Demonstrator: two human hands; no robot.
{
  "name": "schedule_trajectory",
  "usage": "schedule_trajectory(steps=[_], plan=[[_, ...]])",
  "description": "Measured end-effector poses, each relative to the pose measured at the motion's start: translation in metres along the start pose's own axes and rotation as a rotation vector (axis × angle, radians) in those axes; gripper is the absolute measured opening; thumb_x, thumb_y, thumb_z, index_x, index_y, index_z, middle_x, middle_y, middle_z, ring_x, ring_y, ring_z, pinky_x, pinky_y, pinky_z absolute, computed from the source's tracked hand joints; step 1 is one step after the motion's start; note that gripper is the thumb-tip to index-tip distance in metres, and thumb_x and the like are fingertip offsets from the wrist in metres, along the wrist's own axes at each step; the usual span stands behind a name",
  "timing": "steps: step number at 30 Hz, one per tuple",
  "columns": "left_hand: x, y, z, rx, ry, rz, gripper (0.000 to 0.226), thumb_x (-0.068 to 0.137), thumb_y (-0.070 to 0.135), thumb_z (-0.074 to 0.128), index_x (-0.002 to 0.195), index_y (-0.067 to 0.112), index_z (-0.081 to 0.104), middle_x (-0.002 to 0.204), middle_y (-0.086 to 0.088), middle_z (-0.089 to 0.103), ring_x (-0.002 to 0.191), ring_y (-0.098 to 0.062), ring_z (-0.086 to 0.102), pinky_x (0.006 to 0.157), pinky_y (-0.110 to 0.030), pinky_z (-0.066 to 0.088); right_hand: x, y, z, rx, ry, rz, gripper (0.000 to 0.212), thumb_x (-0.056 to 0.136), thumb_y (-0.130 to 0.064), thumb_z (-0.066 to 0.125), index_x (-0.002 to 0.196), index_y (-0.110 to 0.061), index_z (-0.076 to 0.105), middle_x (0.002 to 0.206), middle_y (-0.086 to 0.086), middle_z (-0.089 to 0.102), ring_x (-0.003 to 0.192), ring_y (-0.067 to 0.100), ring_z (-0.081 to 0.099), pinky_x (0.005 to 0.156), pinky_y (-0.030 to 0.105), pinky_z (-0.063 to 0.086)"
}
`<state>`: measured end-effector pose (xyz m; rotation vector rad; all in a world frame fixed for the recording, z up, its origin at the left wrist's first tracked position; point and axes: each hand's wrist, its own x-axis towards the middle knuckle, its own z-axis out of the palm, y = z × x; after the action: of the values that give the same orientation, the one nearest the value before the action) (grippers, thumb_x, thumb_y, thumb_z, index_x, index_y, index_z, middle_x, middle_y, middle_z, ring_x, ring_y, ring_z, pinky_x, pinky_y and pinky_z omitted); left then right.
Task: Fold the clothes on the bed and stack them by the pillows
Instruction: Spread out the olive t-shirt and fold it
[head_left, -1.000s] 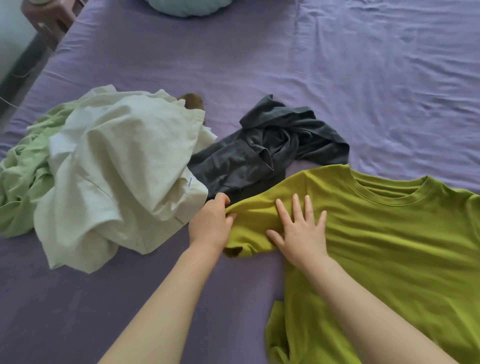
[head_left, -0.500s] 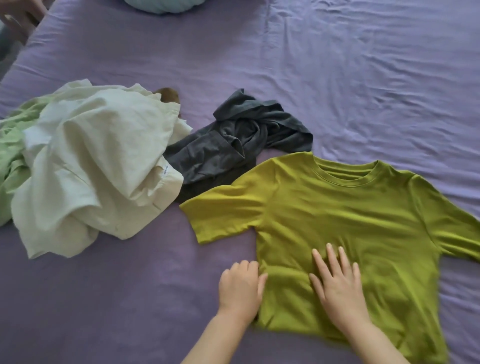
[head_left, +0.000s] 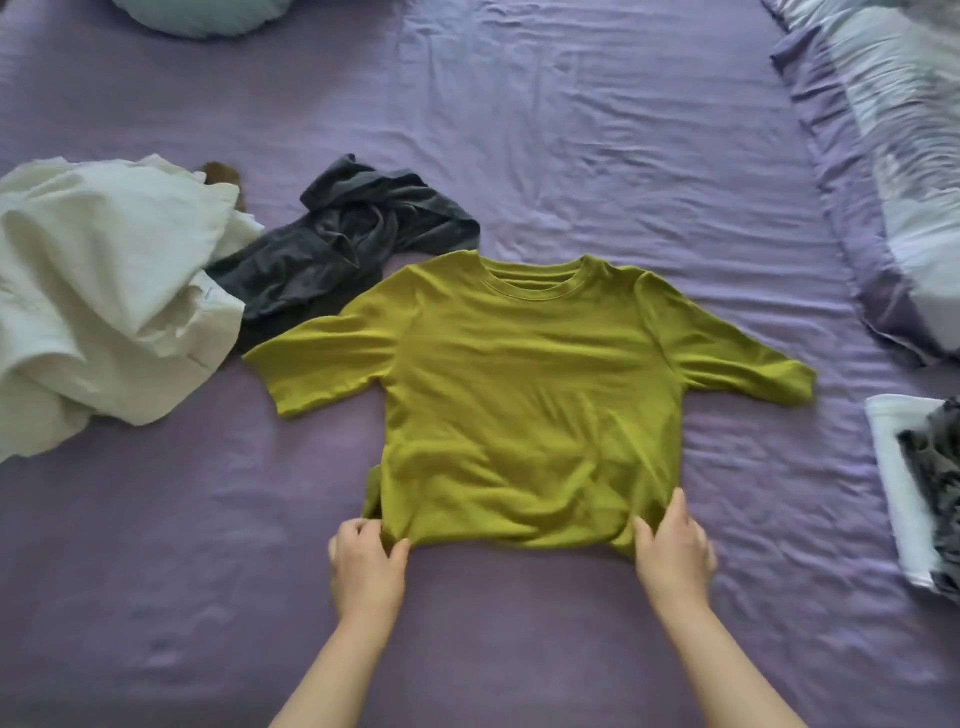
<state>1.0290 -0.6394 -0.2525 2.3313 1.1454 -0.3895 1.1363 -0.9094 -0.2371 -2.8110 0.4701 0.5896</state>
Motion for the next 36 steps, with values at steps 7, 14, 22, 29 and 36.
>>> schedule_trajectory(steps=[7, 14, 22, 29, 36], plan=[[-0.015, 0.009, -0.014, -0.157, 0.113, 0.278, 0.011, 0.082, 0.003, 0.070, 0.090, -0.003, 0.067, 0.099, -0.022, 0.066, 0.105, -0.040, 0.056, 0.086, -0.042, 0.042, 0.003, 0.029, 0.005, 0.261, -0.009, -0.085, 0.013, 0.087, -0.009, 0.060, 0.099, -0.004, 0.065, 0.105, 0.020, 0.061, 0.107, 0.037, 0.049, 0.091, 0.036, 0.034], [-0.022, 0.013, -0.035, -0.319, 0.158, 0.296, 0.012, 0.095, 0.016, 0.053, 0.100, 0.006, 0.057, 0.080, -0.015, 0.063, 0.077, -0.035, 0.057, 0.066, -0.040, 0.038, 0.008, 0.036, 0.011, 0.530, -0.082, 0.029, 0.056, 0.085, -0.007, 0.064, 0.134, 0.000, 0.039, 0.132, 0.022, 0.050, 0.121, 0.036, 0.047, 0.101, 0.045, 0.037], [-0.028, 0.005, -0.042, -0.384, -0.241, 0.144, 0.024, 0.079, 0.022, 0.076, 0.093, 0.017, 0.057, 0.082, 0.008, 0.062, 0.075, -0.009, 0.057, 0.062, -0.020, 0.042, -0.014, 0.041, -0.009, 0.576, 0.254, -0.107, 0.018, 0.091, -0.016, 0.059, 0.101, -0.001, 0.059, 0.094, 0.021, 0.063, 0.087, 0.036, 0.058, 0.070, 0.036, 0.038], [-0.052, 0.005, -0.049, -0.388, 0.024, 0.268, 0.009, 0.095, 0.019, 0.054, 0.102, 0.013, 0.054, 0.085, -0.003, 0.059, 0.080, -0.027, 0.053, 0.066, -0.035, 0.036, -0.036, 0.047, -0.030, 0.560, 0.329, -0.166, 0.020, 0.093, -0.024, 0.056, 0.104, -0.009, 0.058, 0.089, 0.017, 0.068, 0.085, 0.039, 0.061, 0.064, 0.034, 0.035], [-0.064, 0.001, -0.054, -0.632, -0.167, 0.063, 0.063, 0.080, 0.018, 0.075, 0.131, 0.019, 0.039, 0.115, 0.003, 0.053, 0.103, -0.016, 0.053, 0.086, -0.029, 0.040, -0.056, 0.053, -0.025, 0.740, 0.073, -0.171, 0.052, 0.082, -0.002, 0.066, 0.130, -0.008, 0.045, 0.111, 0.009, 0.057, 0.096, 0.023, 0.055, 0.085, 0.034, 0.042]])
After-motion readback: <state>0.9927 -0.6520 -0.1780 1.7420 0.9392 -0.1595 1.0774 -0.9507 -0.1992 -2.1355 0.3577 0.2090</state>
